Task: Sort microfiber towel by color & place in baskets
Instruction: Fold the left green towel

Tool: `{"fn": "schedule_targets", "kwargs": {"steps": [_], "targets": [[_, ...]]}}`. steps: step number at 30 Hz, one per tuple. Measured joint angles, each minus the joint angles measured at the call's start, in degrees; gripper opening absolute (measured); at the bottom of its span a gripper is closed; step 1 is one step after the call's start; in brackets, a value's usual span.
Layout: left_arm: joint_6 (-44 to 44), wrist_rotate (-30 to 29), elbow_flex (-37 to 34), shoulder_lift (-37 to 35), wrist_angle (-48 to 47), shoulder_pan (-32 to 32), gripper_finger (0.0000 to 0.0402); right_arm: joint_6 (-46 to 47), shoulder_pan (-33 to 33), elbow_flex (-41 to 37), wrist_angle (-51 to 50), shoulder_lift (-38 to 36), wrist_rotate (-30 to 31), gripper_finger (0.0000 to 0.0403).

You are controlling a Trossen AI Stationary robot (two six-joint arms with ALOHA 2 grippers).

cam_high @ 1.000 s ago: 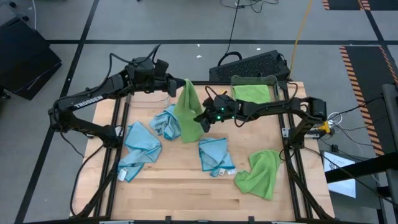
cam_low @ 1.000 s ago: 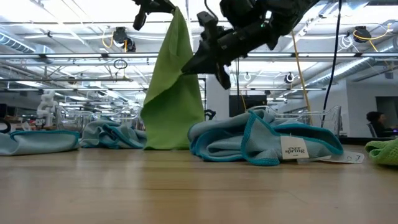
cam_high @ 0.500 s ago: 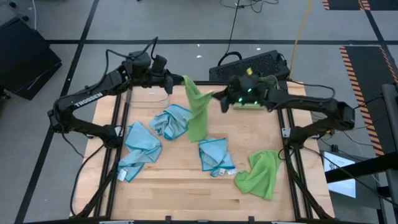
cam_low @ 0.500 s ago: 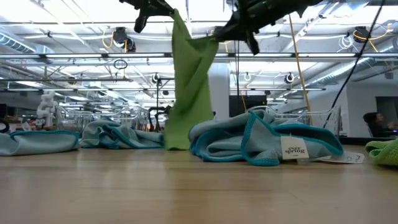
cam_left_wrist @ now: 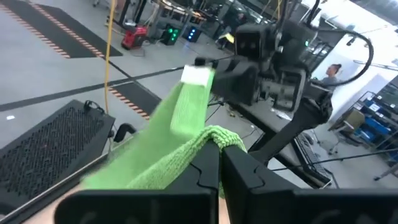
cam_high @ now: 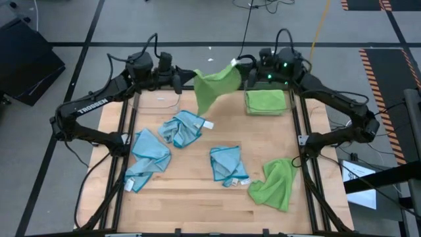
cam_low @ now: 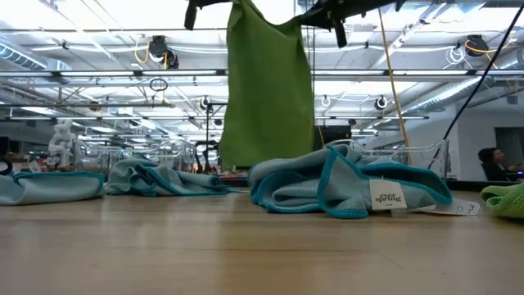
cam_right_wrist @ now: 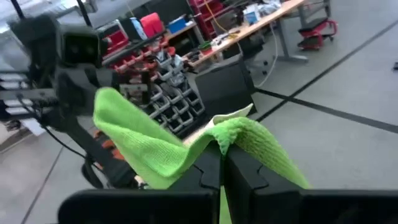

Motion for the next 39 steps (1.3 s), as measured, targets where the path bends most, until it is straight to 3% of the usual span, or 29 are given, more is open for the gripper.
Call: {"fn": "schedule_targets", "kwargs": {"steps": [5,13,18,28,39], "targets": [[0.1,0.8,0.0,-1.3,-7.3,-0.6,0.0004,0.3,-2.9,1.7,-7.4,-1.2,-9.8,0.0],[1.0,4.4,0.0,-3.7,-30.8,-3.8,0.0004,-2.6,-3.1,1.7,-23.2,-4.6,-22.2,0.0],[0.2,8.6,0.0,-3.6,-33.0,-8.5,0.0009,-2.6,-2.0,1.7,-29.0,-6.3,-27.4,0.0],[-3.0,6.4,0.0,-2.2,-31.8,-18.4,0.0008,-1.4,8.7,1.6,-39.5,-6.6,-29.1,0.0],[-6.3,8.7,0.0,3.9,-32.4,-29.7,0.0004,-0.2,20.7,0.8,-53.9,-6.6,-29.0,0.0]]}}
